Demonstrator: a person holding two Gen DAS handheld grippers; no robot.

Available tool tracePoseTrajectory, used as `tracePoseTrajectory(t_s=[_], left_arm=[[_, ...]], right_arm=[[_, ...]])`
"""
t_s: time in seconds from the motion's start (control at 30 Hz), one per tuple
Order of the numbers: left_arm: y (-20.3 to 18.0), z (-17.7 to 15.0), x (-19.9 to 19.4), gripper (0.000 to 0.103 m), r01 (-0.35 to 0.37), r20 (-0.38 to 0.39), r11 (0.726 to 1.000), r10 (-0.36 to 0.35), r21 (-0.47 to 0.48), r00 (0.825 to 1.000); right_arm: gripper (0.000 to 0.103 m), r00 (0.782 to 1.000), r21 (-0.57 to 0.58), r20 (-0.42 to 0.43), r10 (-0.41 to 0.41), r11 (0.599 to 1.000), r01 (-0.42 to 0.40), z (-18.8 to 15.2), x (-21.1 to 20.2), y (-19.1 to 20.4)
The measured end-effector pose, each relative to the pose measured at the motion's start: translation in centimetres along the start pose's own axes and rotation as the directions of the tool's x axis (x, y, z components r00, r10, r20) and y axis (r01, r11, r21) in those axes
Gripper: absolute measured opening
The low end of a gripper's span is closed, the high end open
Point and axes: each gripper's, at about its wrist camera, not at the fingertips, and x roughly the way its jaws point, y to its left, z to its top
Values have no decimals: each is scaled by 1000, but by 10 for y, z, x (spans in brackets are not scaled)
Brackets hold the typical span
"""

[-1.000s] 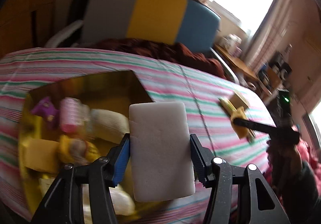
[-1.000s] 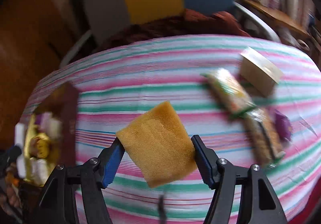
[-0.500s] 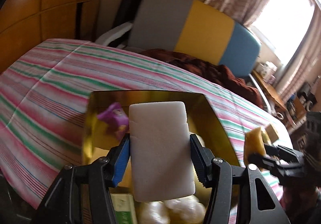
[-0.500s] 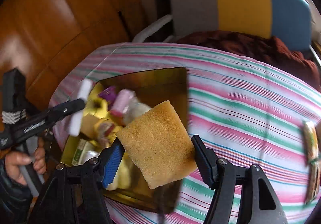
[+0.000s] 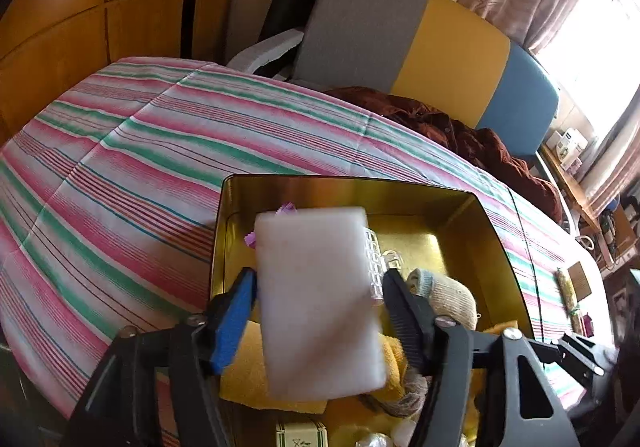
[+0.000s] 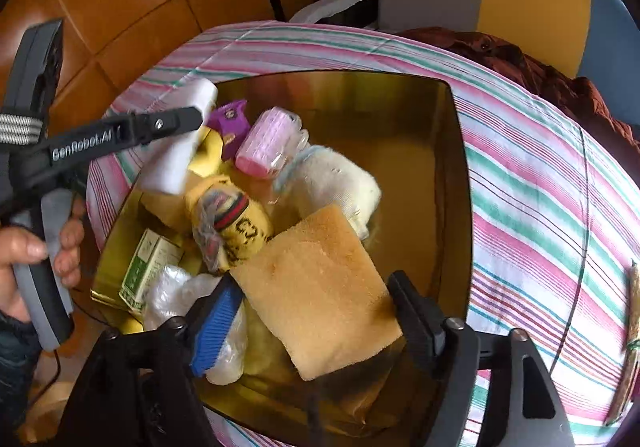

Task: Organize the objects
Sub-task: 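Carry both items into the gold tray and open both grippers, then withdraw both open grippers toward the remaining snack packets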

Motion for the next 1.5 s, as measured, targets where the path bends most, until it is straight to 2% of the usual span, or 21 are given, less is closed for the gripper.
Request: tracePoseTrajectory(t_s=[0.13,0.3,0.5,0.83,1.27,1.5], left_arm=[[1,-1,-4,78,-25,19,1000,25,-5,1000],[2,-1,-21,78,-54,70,999,54,-9,996],[-20,-16,-55,84,-75,164,995,63,65,984],[-70,-46,-85,86,-100,241,970,45,221,970],[-107,-63,-94,88,-76,245,945,-5,317,969],[-126,-68,-91,88,-50,227,930,-36,363,973]], right_arm=[[85,1000,8,18,-4,1000,4,-3,-4,0],[85,998,33,55,-15,999,13,-6,-15,-1],[85,989,47,124,-81,996,76,-10,-36,-2],[86,954,39,224,-199,980,195,-20,-65,3],[86,917,121,264,-300,953,277,-36,-91,-29],[86,905,177,255,-341,936,303,-44,-101,-56]])
